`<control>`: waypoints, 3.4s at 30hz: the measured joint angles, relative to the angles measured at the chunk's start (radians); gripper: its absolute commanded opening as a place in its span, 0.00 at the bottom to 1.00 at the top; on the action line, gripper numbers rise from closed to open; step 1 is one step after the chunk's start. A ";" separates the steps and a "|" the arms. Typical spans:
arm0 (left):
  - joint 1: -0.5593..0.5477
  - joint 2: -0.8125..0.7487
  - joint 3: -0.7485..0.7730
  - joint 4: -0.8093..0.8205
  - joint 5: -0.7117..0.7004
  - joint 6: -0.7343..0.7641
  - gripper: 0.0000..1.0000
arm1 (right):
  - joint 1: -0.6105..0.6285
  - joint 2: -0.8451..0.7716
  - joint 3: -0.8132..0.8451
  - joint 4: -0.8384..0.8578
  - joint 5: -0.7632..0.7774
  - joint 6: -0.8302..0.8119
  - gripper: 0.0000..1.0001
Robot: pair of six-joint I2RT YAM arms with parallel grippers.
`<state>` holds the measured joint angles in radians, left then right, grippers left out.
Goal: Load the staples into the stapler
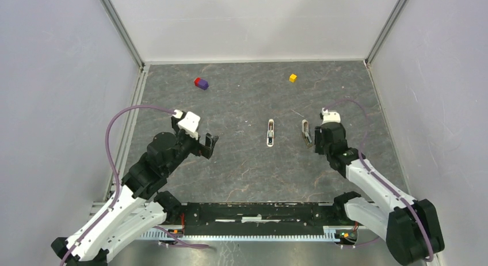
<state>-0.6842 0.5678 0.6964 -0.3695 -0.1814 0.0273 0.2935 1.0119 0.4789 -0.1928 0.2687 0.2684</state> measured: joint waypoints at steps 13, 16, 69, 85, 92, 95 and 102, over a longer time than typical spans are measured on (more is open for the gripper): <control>-0.018 0.069 0.049 -0.066 -0.084 -0.141 0.98 | 0.397 -0.031 -0.100 0.044 -0.101 -0.023 0.37; -0.018 0.109 0.048 -0.076 -0.039 -0.231 0.96 | 0.479 0.035 -0.100 0.096 -0.134 -0.061 0.37; -0.166 0.351 -0.091 0.172 0.413 -0.177 0.72 | 0.459 -0.095 -0.242 0.334 -0.370 0.274 0.35; -0.185 0.468 -0.142 0.216 0.671 0.466 0.77 | 0.439 -0.090 -0.430 0.675 -0.538 0.540 0.40; -0.270 0.603 -0.152 0.306 0.650 0.554 0.77 | 0.439 -0.086 -0.457 0.764 -0.567 0.591 0.39; -0.290 0.683 -0.125 0.322 0.638 0.571 0.76 | 0.439 -0.083 -0.457 0.799 -0.579 0.591 0.39; -0.311 0.790 -0.087 0.352 0.614 0.572 0.76 | 0.439 -0.077 -0.457 0.832 -0.590 0.600 0.39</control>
<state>-0.9955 1.3579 0.6094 -0.0177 0.4324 0.5991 0.7322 0.9348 0.0216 0.6395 -0.3214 0.8684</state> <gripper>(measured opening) 0.763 0.392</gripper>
